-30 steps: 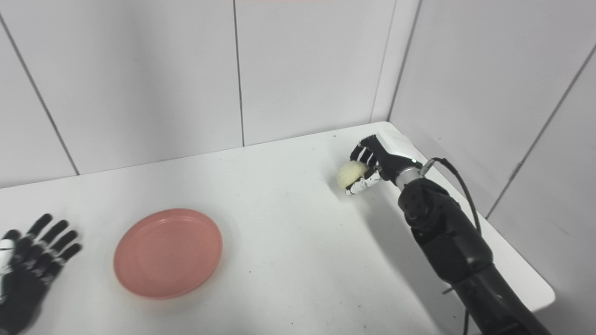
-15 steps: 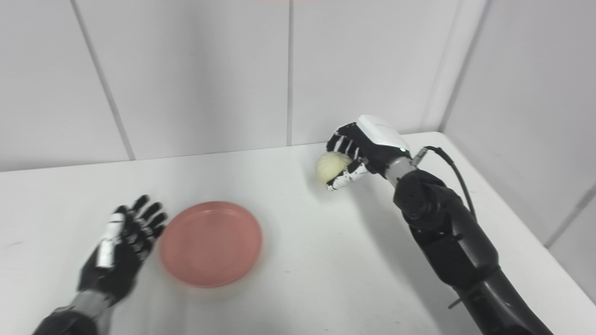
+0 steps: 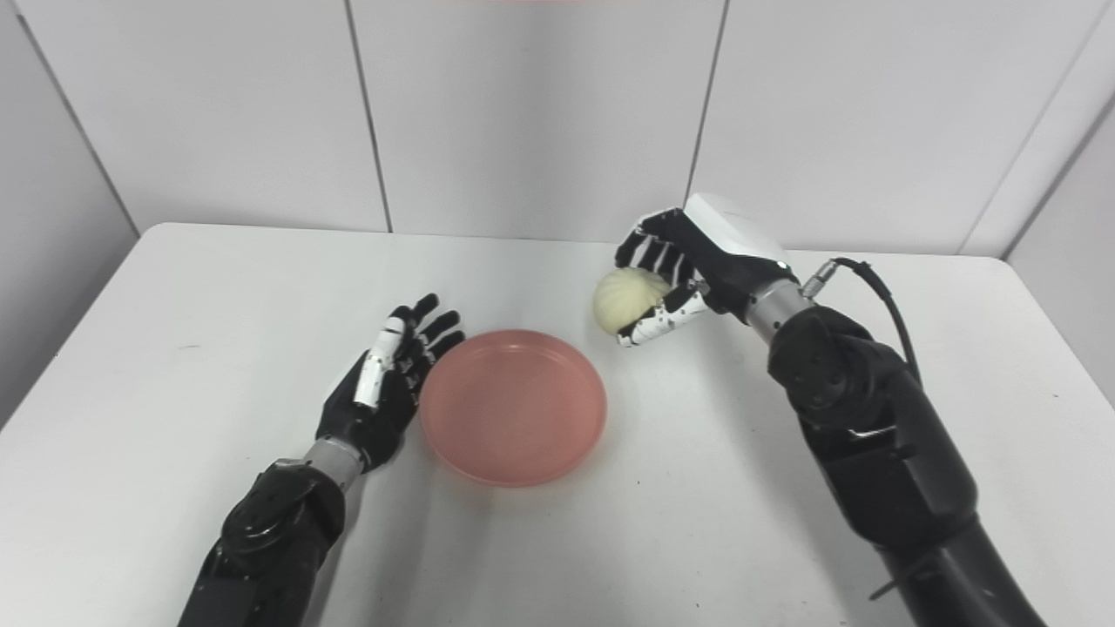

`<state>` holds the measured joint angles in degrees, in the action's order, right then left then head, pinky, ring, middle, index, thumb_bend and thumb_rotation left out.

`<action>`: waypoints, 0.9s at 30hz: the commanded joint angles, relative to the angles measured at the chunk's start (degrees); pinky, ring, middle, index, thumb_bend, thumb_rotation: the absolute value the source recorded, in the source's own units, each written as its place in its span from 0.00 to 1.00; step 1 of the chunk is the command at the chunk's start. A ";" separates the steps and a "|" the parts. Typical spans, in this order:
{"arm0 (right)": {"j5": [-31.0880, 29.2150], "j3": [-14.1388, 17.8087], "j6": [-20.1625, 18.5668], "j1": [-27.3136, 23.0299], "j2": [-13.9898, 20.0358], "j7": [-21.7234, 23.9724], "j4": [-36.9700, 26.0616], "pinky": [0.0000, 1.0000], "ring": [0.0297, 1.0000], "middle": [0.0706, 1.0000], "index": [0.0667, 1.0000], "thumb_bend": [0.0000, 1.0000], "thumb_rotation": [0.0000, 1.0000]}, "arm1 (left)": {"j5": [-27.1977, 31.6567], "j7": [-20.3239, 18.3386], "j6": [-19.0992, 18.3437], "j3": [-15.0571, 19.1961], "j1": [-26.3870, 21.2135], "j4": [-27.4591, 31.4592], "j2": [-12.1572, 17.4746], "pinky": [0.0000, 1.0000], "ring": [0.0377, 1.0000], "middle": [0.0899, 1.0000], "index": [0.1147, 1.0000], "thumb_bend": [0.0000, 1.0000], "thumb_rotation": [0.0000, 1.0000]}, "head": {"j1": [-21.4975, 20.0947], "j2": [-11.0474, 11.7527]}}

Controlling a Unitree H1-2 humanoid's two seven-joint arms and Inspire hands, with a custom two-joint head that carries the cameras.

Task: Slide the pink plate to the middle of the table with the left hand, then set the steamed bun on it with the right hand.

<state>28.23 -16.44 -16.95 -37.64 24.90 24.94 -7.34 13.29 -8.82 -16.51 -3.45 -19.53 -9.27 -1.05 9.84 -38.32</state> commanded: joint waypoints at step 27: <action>6.27 -8.71 7.00 -2.42 -5.77 -0.23 7.81 0.36 0.41 0.40 0.49 0.52 0.00 | -1.84 1.02 -4.12 -0.65 1.33 -1.85 -1.66 0.96 0.92 0.93 0.95 0.38 1.00 | -0.58 -0.92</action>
<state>32.96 -25.12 -12.72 -38.48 18.91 26.60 0.31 12.20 -7.86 -16.53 -3.41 -19.57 -9.16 -2.54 9.14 -39.29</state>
